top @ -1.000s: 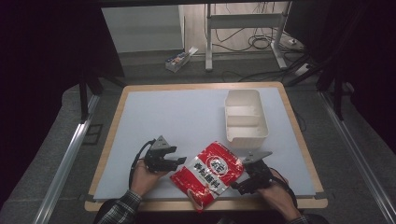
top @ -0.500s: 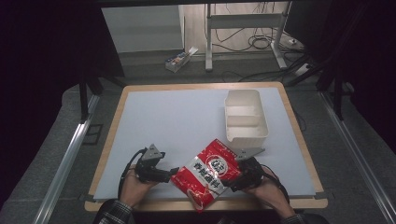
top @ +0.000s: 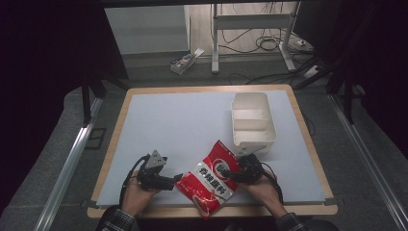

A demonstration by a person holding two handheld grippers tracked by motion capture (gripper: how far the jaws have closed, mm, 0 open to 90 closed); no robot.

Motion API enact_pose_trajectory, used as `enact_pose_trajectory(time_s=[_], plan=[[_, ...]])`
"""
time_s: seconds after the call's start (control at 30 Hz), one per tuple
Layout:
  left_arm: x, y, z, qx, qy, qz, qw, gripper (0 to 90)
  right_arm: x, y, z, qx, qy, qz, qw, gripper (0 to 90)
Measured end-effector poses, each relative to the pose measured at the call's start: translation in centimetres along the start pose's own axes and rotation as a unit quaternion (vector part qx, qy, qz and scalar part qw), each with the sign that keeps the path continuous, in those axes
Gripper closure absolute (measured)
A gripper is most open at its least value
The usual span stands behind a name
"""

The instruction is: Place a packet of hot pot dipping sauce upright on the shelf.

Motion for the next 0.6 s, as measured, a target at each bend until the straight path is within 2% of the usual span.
enact_pose_trajectory(time_s=[0.03,0.07,0.13,0.17,0.3,0.4,0.53,0.6], plan=[[0.0,0.0,0.0,0.000,0.000,0.000,1.0000,13.7,0.0,0.0,0.0,0.000,0.000,0.000,1.0000,74.3],[0.0,0.0,0.0,0.000,0.000,-0.001,1.0000,13.7,0.0,-0.1,-0.1,0.001,0.002,0.000,1.0000,79.0],[0.0,0.0,0.0,0.001,0.002,-0.001,1.0000,13.8,0.1,-0.2,-0.2,-0.014,0.002,-0.013,0.9998,86.5],[0.0,0.1,0.1,0.001,0.006,-0.001,1.0000,13.7,0.2,-0.2,-0.4,-0.020,0.000,-0.023,0.9995,87.1],[-0.3,0.3,0.3,0.009,0.018,0.000,0.9998,10.6,0.8,0.1,-1.0,-0.013,-0.003,-0.030,0.9995,87.2],[-0.3,0.4,0.4,0.012,0.021,-0.006,0.9997,8.7,1.4,0.3,-1.9,-0.010,-0.013,-0.041,0.9990,87.3],[-0.3,0.5,0.4,0.017,0.017,-0.002,0.9997,7.5,2.2,0.7,-2.8,-0.010,-0.022,-0.057,0.9981,87.4],[-0.2,0.6,0.5,0.007,0.024,-0.003,0.9997,6.0,2.9,1.3,-3.9,-0.002,-0.030,-0.070,0.9971,87.4]])
Point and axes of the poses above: each handheld gripper's, and its own axes: x roughly backward along the jaws, z roughly out of its underside, y roughly to its left, the point moved 3 cm from there along -x, roughly forward along the jaws, and after that the axes turned 6 degrees about -x, right-handed, at the moved point
